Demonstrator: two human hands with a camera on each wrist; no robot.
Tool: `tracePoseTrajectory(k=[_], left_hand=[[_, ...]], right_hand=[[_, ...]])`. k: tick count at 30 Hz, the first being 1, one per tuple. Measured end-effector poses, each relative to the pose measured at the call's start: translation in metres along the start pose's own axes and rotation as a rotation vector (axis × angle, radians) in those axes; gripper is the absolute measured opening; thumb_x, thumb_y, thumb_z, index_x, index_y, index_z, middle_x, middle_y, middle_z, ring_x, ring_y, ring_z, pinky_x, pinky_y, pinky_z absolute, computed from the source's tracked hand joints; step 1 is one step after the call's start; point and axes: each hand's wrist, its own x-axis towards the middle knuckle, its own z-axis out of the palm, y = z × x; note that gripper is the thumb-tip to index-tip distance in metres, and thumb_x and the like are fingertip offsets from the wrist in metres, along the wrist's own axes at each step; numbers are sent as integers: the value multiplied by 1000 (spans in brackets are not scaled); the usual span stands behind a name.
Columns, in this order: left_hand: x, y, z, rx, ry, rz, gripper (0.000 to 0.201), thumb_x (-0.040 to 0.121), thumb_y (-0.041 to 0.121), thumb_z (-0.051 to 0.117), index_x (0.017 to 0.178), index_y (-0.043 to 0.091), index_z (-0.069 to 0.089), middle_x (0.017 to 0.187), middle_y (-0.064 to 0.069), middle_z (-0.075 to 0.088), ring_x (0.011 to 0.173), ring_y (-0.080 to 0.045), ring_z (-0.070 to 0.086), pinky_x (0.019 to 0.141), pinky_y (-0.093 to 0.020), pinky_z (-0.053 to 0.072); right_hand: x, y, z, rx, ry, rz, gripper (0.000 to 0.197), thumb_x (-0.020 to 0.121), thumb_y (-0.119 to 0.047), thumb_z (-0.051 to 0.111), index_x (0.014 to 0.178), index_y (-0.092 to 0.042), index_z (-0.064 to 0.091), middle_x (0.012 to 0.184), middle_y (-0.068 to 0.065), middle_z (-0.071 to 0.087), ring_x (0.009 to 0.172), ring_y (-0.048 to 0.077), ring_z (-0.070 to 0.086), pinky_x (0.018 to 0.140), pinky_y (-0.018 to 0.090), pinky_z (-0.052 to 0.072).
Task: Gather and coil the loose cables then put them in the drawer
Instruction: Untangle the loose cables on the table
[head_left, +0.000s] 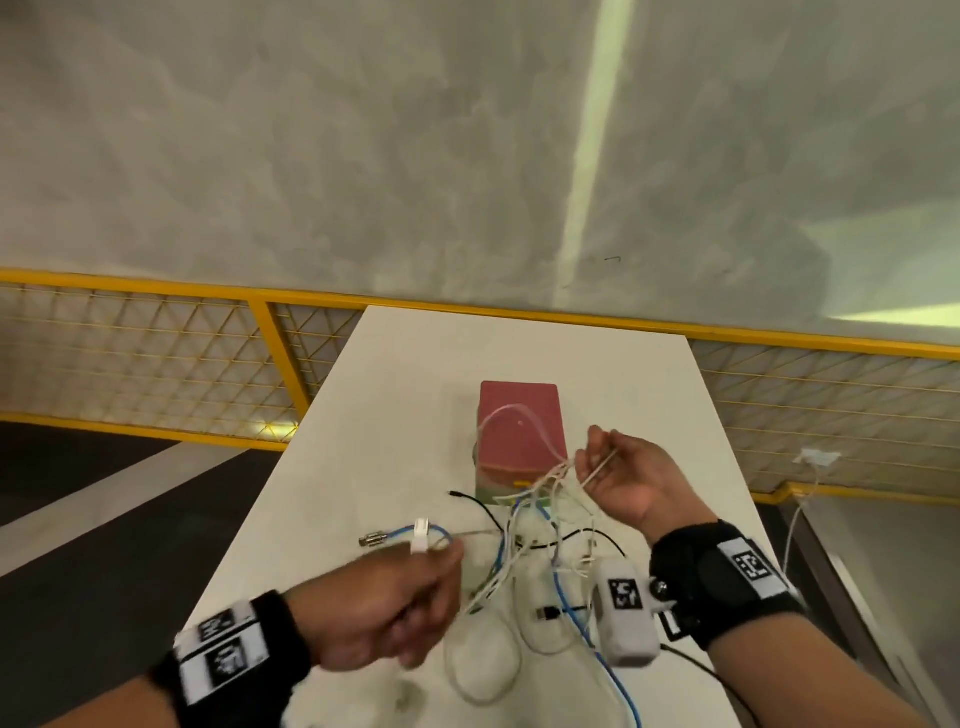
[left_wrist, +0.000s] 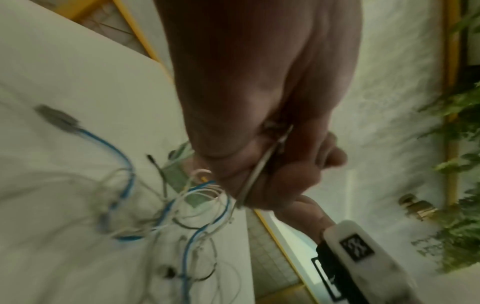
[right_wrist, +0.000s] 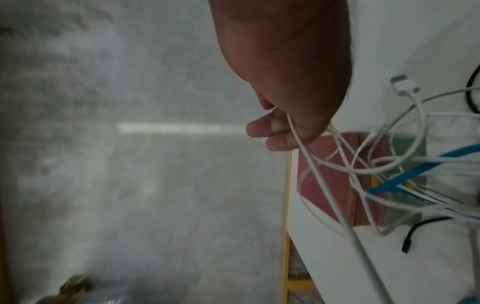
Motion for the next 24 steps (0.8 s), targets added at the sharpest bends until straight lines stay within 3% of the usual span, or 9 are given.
tracePoseTrajectory(k=[4,6,10,12,14,18,21,23,24], left_hand=[[-27,-4,-14,400,15,-228,54,93,57,48,66,12,61,48,-2,51,35,-12,44,40,-22,37],[-11,12,-6,310,153,-47,53,95,54,47,67,13,62,51,-6,53,33,-13,47,38,-21,37],[47,58,25,223,443,351,37,102,38,44,85,11,63,65,-4,57,52,-17,53,49,-26,44],[72,69,40,411,452,359,27,102,36,45,99,15,61,73,-1,62,61,-15,59,54,-25,47],[90,69,51,587,434,338,27,100,40,46,112,16,53,86,-4,66,73,-21,66,61,-32,53],[101,62,55,635,446,338,29,98,38,50,111,12,52,89,-11,67,81,-30,68,77,-52,57],[98,53,49,728,369,400,20,99,30,49,107,15,60,92,-3,69,81,-18,65,81,-39,57],[86,35,44,814,262,354,13,99,24,50,106,19,60,82,4,65,65,-6,58,63,-19,51],[78,23,42,816,201,289,8,98,23,51,98,24,59,72,6,61,55,-5,53,54,-18,45]], right_hand=[[7,0,-11,-48,-13,1,19,101,-14,43,87,-9,56,61,3,71,48,9,68,54,26,57],[6,17,-9,-127,-70,38,18,100,-13,46,89,-9,59,69,6,73,55,14,71,56,31,60],[-15,49,3,-279,-261,89,26,96,-17,50,81,-10,70,87,10,74,77,25,74,82,45,54],[-28,55,9,-303,-329,94,28,90,-18,53,80,-8,77,88,12,71,83,30,68,91,51,49],[-37,55,12,-251,-334,79,28,93,-23,50,99,-7,73,100,16,68,93,33,63,89,52,48],[-43,51,12,-185,-337,97,46,101,-44,36,126,-15,61,124,14,65,116,31,59,92,53,46],[-36,45,11,-249,-308,100,45,102,-42,35,111,-9,64,115,17,69,99,31,69,80,49,50],[-29,31,12,-219,-245,81,36,102,-36,36,91,-9,57,100,17,73,82,29,75,73,44,51],[-25,23,12,-180,-216,72,31,102,-31,36,87,-10,54,97,17,75,81,29,76,77,45,49]])
